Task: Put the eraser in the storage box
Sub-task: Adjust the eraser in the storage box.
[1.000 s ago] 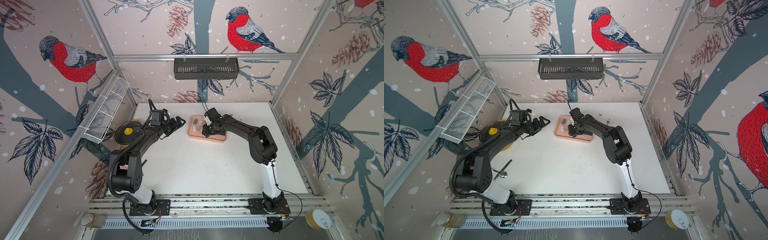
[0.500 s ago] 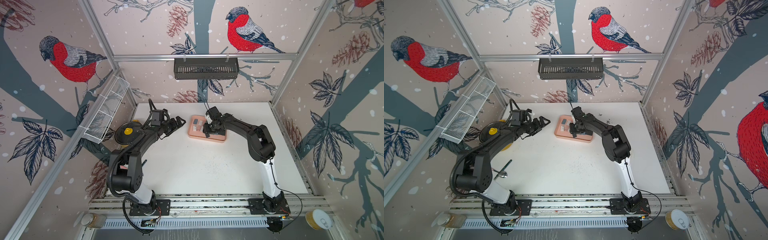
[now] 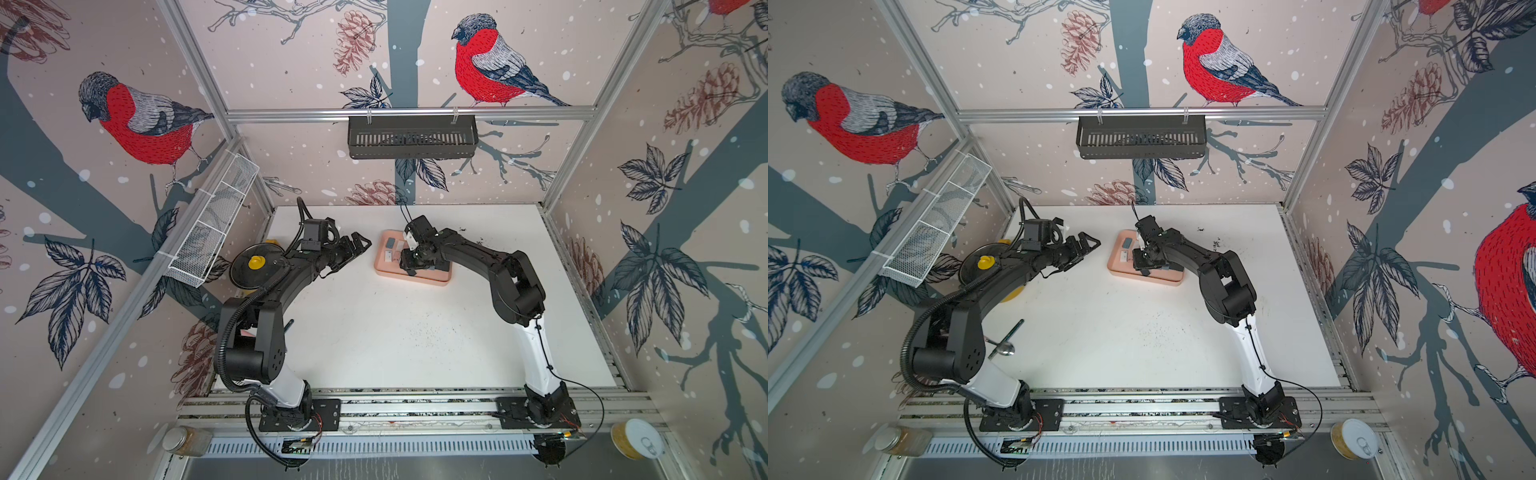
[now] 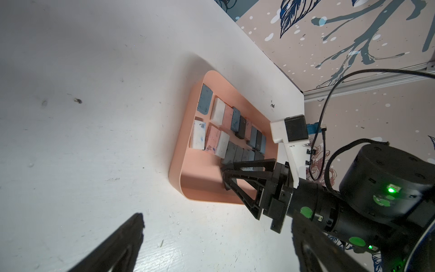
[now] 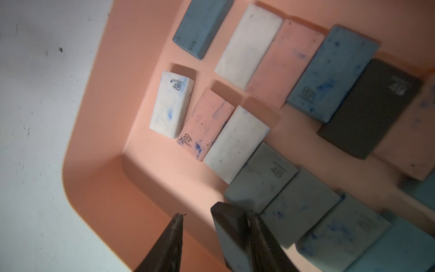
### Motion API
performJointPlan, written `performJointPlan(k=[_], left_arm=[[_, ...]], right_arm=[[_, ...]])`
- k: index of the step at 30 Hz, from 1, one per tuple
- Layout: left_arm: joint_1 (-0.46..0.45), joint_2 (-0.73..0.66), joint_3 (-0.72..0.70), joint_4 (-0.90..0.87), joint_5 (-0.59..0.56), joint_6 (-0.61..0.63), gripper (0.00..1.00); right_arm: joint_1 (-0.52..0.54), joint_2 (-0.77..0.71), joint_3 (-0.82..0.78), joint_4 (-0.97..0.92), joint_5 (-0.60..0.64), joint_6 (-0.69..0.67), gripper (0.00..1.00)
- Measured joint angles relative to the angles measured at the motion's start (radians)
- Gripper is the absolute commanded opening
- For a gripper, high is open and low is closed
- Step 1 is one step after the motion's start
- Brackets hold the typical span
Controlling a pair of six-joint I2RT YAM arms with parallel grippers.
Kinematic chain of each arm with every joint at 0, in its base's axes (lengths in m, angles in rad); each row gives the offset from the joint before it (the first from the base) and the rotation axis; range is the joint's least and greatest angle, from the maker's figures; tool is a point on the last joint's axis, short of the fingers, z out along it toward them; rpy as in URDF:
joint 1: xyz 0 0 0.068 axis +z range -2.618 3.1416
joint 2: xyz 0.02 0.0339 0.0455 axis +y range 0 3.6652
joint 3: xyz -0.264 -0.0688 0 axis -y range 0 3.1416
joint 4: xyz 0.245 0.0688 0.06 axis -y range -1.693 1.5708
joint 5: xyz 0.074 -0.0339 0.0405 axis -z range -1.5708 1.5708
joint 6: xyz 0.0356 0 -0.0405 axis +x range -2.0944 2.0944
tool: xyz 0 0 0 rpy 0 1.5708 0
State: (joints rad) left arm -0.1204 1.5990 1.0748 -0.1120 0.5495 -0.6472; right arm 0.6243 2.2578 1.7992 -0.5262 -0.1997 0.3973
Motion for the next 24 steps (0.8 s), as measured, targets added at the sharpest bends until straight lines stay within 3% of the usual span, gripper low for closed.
performJointPlan(k=[24], left_arm=[[0.008,0.027,0.005,0.0,0.0,0.0,0.97]], right_arm=[[0.002,0.028,0.008,0.012,-0.019,-0.008,0.49]])
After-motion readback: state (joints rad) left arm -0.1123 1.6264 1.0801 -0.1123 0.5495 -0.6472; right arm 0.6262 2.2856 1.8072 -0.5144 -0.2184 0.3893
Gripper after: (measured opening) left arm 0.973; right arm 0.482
